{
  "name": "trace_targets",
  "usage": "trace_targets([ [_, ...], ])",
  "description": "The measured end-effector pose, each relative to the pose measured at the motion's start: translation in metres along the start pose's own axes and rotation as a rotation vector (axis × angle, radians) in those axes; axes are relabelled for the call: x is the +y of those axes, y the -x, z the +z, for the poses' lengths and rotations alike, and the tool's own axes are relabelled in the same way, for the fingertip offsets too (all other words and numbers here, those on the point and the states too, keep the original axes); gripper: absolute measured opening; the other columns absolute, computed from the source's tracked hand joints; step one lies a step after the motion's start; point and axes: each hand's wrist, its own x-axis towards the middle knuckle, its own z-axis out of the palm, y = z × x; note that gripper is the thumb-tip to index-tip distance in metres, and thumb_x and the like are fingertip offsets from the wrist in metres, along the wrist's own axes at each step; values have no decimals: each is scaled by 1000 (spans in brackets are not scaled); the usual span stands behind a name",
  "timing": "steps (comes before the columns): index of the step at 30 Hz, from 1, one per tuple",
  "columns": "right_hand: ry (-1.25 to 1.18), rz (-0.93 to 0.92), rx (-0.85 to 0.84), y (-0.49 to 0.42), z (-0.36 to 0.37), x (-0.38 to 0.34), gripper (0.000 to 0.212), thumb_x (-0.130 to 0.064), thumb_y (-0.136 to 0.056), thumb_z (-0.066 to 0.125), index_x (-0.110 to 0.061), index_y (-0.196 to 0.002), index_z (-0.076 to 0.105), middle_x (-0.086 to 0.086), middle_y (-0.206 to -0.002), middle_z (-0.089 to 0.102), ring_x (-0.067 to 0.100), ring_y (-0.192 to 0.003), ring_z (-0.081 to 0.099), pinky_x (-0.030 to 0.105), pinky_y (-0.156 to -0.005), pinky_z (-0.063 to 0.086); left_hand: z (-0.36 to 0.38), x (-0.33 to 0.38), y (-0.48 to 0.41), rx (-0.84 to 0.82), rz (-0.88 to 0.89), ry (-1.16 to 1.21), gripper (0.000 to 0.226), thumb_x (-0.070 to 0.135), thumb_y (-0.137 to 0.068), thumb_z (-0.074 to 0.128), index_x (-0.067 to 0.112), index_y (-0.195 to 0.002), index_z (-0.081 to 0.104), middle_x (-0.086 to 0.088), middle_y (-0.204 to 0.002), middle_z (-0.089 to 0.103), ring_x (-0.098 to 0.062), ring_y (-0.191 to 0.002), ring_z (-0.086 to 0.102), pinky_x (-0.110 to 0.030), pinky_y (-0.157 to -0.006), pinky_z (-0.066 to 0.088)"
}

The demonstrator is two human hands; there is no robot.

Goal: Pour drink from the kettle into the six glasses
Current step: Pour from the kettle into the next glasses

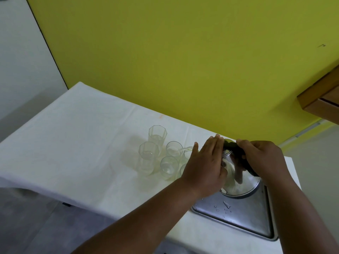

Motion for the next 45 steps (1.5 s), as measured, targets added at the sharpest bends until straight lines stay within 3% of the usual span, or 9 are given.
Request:
trace_targets([
  [10,25,3,12,2,-5,-1,61,-59,-77,50,-5,-56,69,1,-44,66,28,-52,64,34,-57,47,-1,3,1,5,7,4,74,21,-89,47,6,-153,13,-10,-162,16,-22,-150,12,-53,-121,11],
  [24,8,-9,26,4,-6,1,56,-49,-90,58,-6,-55,69,0,-40,63,25,-46,59,32,-54,43,-2,5,1,6,16,-3,73,21,-89,47,6,-152,14,-10,-161,17,-22,-150,13,-54,-121,12],
  [29,-33,23,34,5,-4,1,54,-47,-89,60,-4,-58,71,3,-46,66,30,-51,62,39,-60,51,-1,5,1,4,19,-15,74,21,-87,47,6,-152,16,-10,-161,18,-22,-149,14,-54,-120,14],
  [32,-108,63,17,8,-3,4,53,-50,-85,60,-4,-61,72,9,-47,68,31,-49,60,41,-62,53,0,5,1,7,27,-17,72,21,-88,47,6,-152,17,-11,-161,19,-23,-149,15,-55,-120,15],
  [36,-307,144,15,18,1,12,57,-55,-75,57,-1,-61,68,18,-47,65,23,-38,48,35,-57,43,1,7,1,0,56,-43,70,21,-88,44,7,-152,17,-11,-162,19,-25,-150,13,-57,-119,14],
  [39,-477,197,69,29,8,19,41,-42,-84,62,-19,-51,70,1,-39,56,12,-37,44,29,-53,36,0,12,0,-3,90,-61,70,21,-87,43,6,-151,19,-11,-161,19,-25,-150,10,-59,-118,16],
  [42,-677,254,89,36,12,23,45,-33,-90,63,-9,-51,66,4,-49,54,18,-42,42,23,-46,33,-2,18,-1,9,121,-95,69,21,-86,46,6,-150,22,-10,-161,20,-25,-151,9,-59,-117,17],
  [45,-802,265,123,40,10,19,47,-22,-98,58,-15,-52,58,-4,-41,48,10,-31,35,13,-35,28,-6,24,-4,32,150,-133,68,21,-86,44,6,-149,25,-11,-161,21,-25,-151,9,-58,-116,16],
])
